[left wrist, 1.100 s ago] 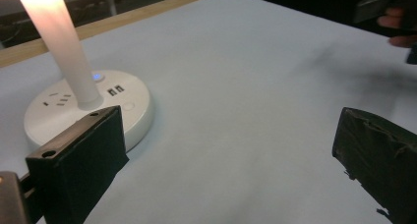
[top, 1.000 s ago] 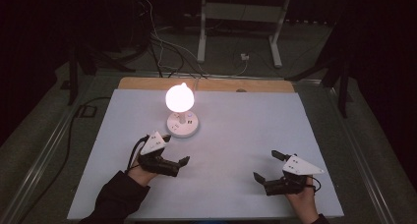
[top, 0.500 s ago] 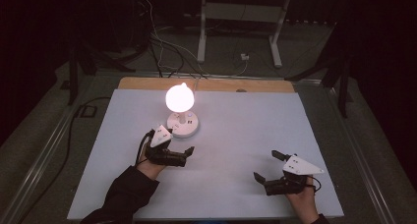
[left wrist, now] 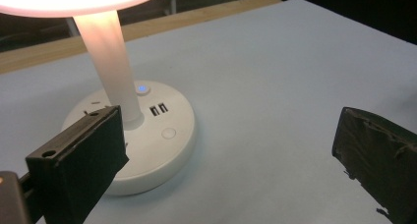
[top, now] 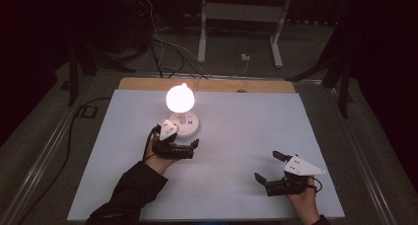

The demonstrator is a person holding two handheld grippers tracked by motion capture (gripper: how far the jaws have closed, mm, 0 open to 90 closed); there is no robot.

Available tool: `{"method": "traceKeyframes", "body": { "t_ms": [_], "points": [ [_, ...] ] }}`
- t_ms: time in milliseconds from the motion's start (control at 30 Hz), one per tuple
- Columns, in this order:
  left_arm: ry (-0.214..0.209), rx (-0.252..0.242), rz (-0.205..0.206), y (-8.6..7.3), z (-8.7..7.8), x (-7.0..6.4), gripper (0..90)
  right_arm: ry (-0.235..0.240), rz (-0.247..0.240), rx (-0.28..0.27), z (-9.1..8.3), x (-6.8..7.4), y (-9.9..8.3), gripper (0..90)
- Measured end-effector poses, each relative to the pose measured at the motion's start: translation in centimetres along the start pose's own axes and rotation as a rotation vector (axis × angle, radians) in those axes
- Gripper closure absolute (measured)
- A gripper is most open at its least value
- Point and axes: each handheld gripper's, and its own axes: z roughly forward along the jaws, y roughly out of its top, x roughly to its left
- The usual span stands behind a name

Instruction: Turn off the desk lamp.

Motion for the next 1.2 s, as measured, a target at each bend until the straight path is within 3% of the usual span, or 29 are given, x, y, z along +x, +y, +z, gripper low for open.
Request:
{"method": "traceKeyframes", "body": {
  "t_ms": [133,200,300,400,600,733,967,1200],
  "points": [
    [0.013,0.021,-0.012,0.1,0.5,0.2,0.5,0.001,0.001,-0.002,0.0,-0.1,0.0,0.0],
    [0.039,0.043,0.004,-0.1,1.2,0.3,0.7,0.001,-0.001,0.001,0.0,0.0,0.0,0.0],
    [0.032,0.049,-0.014,-0.2,1.7,0.5,3.1,0.003,0.001,-0.004,0.0,0.0,0.0,0.0],
    [0.045,0.042,0.001,-0.1,2.0,0.5,7.3,0.003,-0.001,0.000,0.0,0.0,0.0,0.0],
    [0.086,0.057,0.020,-0.5,3.2,0.8,26.1,0.005,-0.004,0.000,0.0,0.0,0.0,0.0],
    [0.090,0.072,0.027,-0.7,3.8,1.0,42.5,0.006,-0.001,0.001,0.0,0.0,0.0,0.0],
    [0.125,0.085,0.047,-0.9,4.7,1.0,59.0,0.008,-0.002,0.001,0.0,0.0,0.0,0.0],
    [0.110,0.091,0.016,-0.8,5.1,2.1,82.2,0.012,0.004,0.000,0.0,0.0,0.0,0.0]
  ]
}}
